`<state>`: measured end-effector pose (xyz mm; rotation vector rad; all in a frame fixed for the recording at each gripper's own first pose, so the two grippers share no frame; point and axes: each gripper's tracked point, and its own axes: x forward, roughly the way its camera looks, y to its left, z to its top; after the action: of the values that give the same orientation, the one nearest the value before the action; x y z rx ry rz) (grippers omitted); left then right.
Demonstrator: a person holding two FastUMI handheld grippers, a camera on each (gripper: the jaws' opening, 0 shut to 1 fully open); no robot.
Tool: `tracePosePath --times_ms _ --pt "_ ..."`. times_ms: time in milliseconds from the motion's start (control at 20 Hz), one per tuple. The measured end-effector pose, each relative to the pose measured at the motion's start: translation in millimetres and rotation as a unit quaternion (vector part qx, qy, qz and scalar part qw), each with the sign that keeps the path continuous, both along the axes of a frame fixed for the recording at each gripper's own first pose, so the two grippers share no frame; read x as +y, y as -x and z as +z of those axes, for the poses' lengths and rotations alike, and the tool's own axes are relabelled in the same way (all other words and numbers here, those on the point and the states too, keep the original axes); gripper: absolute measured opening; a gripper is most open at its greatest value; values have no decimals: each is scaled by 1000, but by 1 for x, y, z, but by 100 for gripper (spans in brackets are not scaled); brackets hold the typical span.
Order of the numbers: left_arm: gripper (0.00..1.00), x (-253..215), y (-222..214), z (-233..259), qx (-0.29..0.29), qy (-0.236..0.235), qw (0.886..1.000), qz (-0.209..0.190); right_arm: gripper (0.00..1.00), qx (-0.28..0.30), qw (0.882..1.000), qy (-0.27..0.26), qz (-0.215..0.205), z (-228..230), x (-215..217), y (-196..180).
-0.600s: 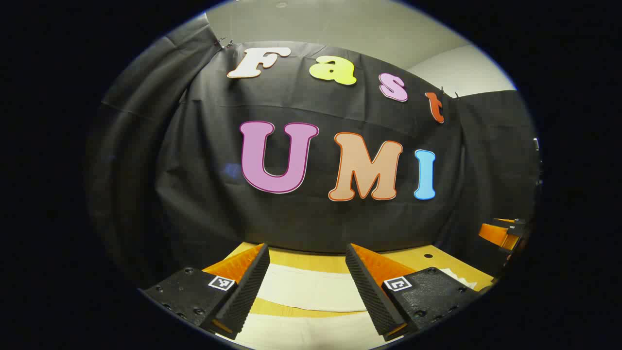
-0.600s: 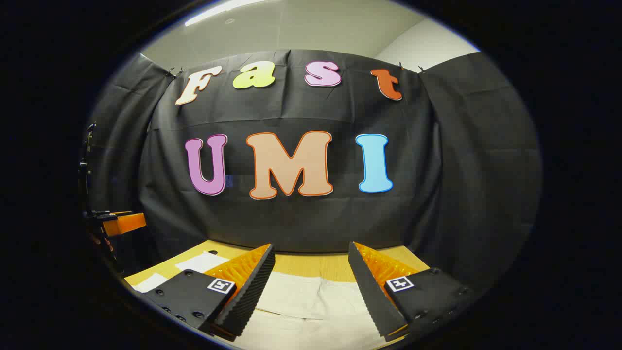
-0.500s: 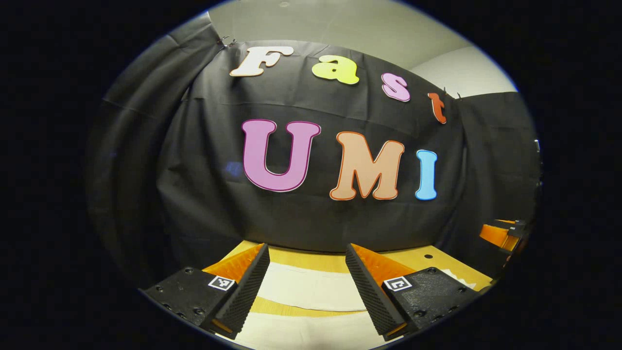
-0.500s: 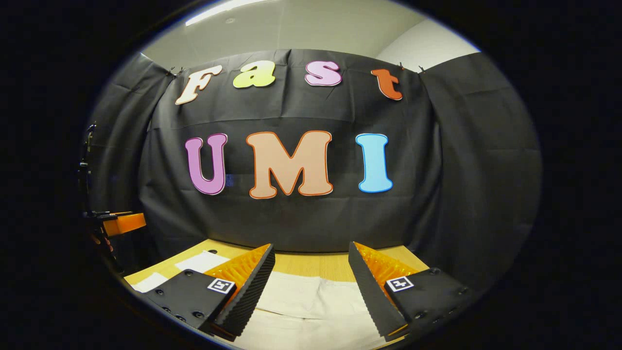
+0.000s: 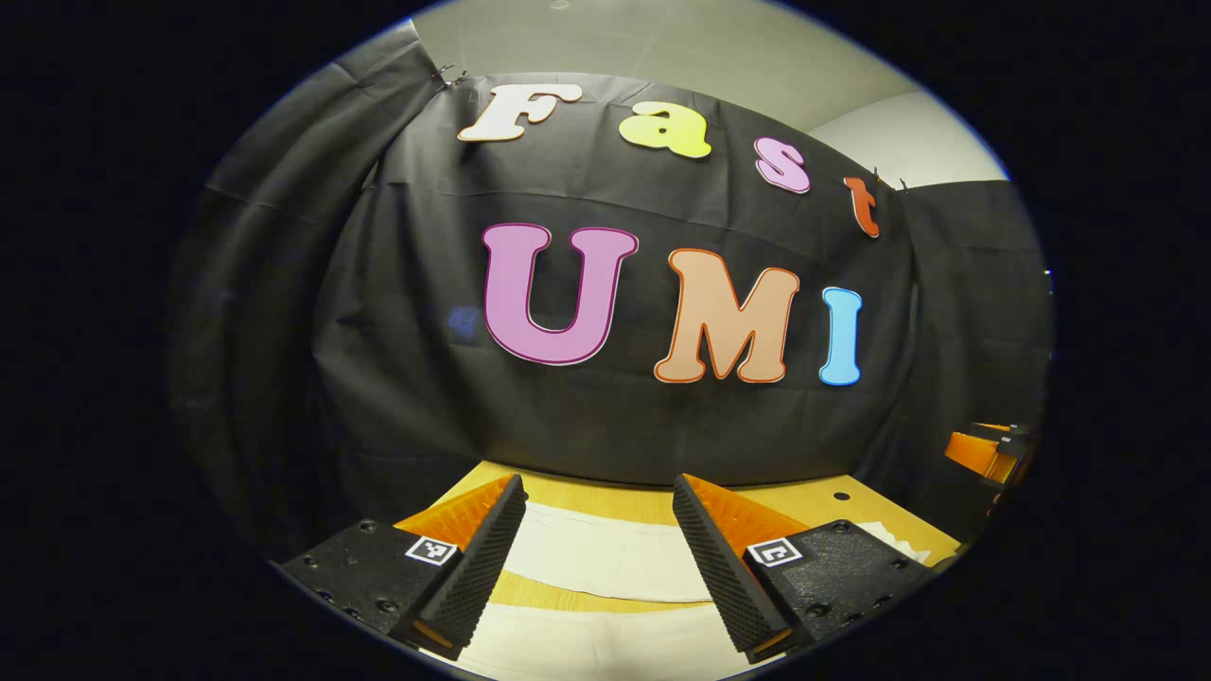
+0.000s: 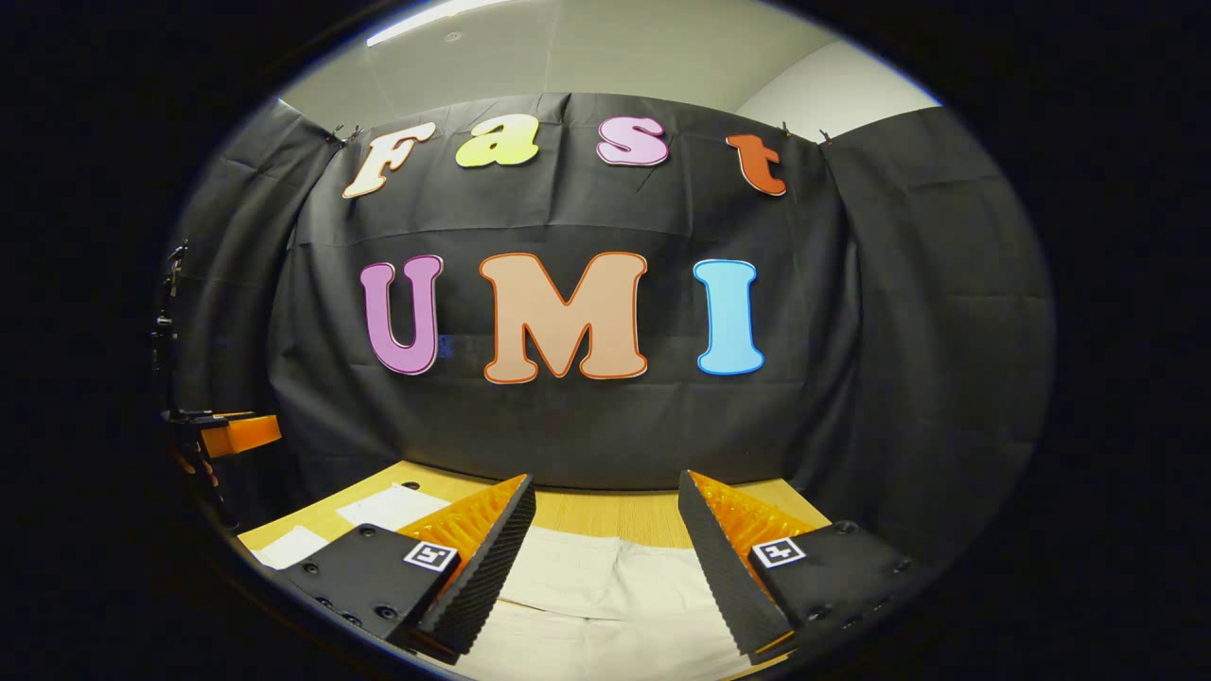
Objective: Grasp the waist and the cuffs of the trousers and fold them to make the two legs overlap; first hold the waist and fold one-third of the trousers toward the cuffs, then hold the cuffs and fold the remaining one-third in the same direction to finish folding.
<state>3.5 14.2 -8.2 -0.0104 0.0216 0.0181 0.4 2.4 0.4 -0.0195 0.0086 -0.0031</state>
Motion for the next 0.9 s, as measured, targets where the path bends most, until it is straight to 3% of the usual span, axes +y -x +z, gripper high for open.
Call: tracePosePath --times_ms 250,550,700,900 --pt "95 6 -5 -11 13 -15 999 -29 98 8 1000 4 -3 -6 8 3" --pt "95 21 1 -54 79 -63 989 -108 97 13 1000 10 -8 -19 20 6" --pt "96 26 17 -87 132 -109 972 -160 98 20 1000 11 -11 -28 26 11" --pt "90 38 41 -133 202 -170 939 -220 97 30 999 10 -14 -38 28 16"
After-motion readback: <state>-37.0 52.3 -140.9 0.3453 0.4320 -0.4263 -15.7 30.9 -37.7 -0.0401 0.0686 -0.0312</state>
